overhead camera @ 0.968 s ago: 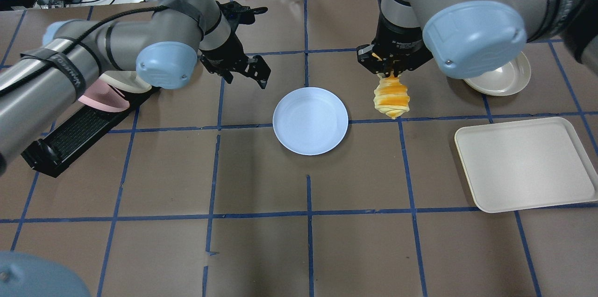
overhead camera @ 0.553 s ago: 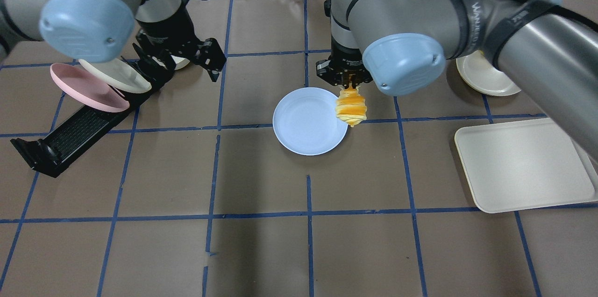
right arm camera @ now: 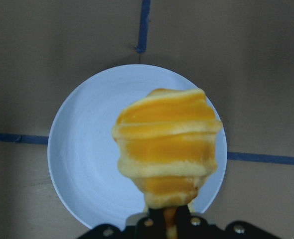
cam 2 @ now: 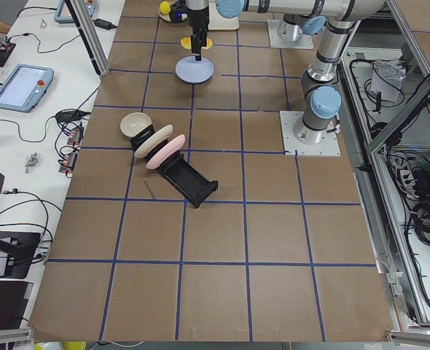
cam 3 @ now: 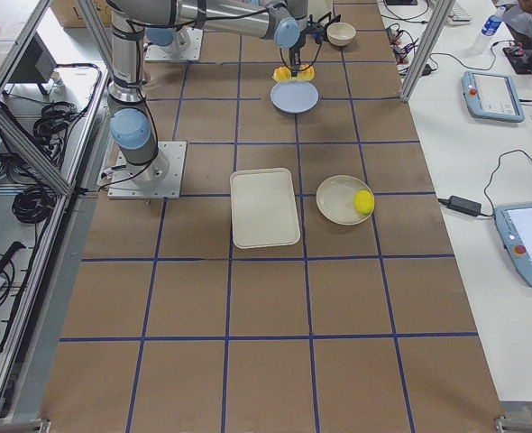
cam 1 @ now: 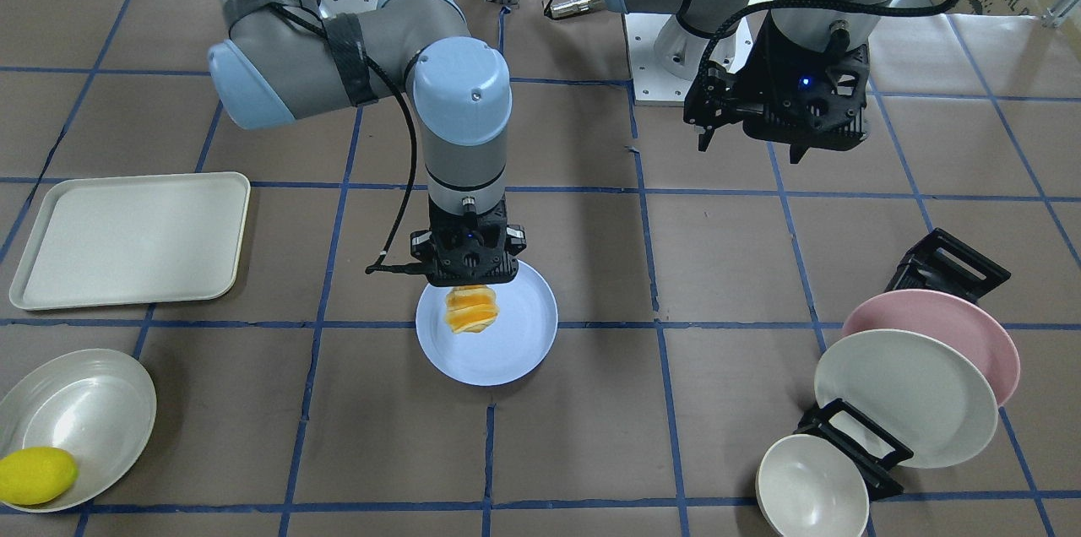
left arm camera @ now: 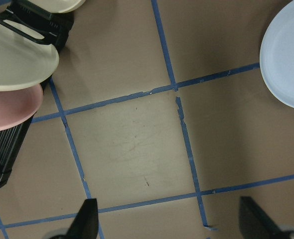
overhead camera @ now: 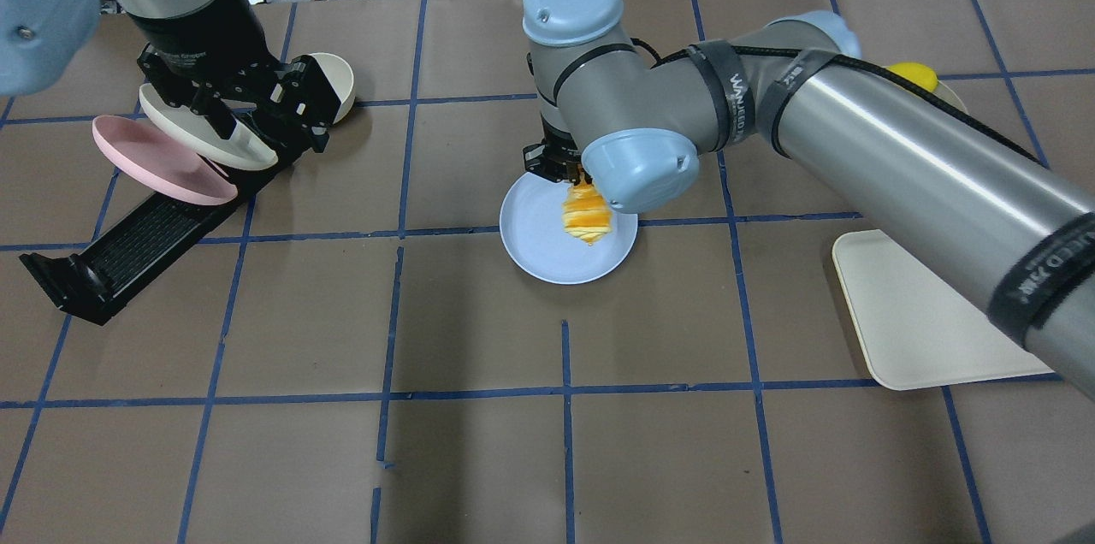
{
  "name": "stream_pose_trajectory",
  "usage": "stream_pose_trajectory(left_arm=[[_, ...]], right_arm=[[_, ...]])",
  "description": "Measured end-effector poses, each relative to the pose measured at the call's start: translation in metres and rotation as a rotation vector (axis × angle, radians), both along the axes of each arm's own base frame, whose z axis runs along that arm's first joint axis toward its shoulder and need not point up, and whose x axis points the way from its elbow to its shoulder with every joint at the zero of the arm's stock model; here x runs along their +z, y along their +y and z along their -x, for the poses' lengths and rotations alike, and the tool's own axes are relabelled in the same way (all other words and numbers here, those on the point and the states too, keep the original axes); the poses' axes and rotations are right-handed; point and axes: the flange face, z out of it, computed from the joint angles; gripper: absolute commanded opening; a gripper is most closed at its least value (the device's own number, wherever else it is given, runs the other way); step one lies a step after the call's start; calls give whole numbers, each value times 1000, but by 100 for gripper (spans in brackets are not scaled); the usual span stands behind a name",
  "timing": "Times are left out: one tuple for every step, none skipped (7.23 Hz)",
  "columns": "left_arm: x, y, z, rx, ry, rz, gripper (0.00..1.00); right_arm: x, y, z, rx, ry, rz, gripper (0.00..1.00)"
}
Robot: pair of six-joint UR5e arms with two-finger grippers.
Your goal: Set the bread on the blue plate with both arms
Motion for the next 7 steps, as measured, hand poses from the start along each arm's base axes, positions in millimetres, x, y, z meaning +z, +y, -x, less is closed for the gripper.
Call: stream_pose_trajectory(left_arm=[[-1,0,2,47,6,0,100],[-3,-2,3,79,6,-1,100],[-5,-3,4,91,6,-3,100],[-6,-4,5,95,7,-4,100],[-6,-3,5,96,7,-4,100],[-6,-4,5,96,7,-5,100],[-7,-4,5,96,7,-6,100]], right_arm=[[-15,-6,-7,13,3,16,3],[-28,-11,-10,28,5,23,4],[-39,-13,-11,45,8,22,4],[-45,-13,-12,58,11,18,4],[-49,-13,-12,65,13,13,4],[-53,-12,-12,67,15,8,61],[-55,-11,-11,69,17,3,100]])
